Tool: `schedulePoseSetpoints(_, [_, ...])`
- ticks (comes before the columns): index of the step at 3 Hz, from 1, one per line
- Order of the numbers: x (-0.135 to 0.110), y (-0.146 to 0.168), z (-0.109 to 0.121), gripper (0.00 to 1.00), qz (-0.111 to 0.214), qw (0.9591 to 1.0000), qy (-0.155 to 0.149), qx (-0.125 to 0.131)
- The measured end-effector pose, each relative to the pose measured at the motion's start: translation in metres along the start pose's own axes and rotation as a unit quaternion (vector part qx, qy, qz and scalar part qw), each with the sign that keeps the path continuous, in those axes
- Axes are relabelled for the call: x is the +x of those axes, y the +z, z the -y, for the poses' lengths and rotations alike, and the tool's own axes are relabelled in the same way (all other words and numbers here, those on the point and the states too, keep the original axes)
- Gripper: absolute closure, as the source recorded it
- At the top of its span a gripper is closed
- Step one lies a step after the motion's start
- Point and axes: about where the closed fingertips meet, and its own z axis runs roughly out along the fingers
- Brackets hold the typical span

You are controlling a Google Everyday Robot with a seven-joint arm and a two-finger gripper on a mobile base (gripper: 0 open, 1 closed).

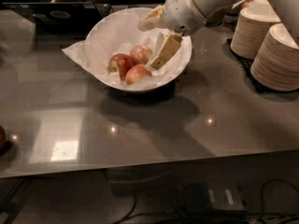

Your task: Pick apple from white bowl

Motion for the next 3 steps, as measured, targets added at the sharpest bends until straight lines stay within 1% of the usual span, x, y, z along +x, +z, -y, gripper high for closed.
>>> schedulePoseSetpoints(2, [0.0013,0.0079,0.0058,0.24,-0.009,0.9999,-0.007,0.0])
schedulePoseSetpoints(3, [0.0086,0.0135,-0.0023,0.31,-0.013,0.9999,0.003,-0.008])
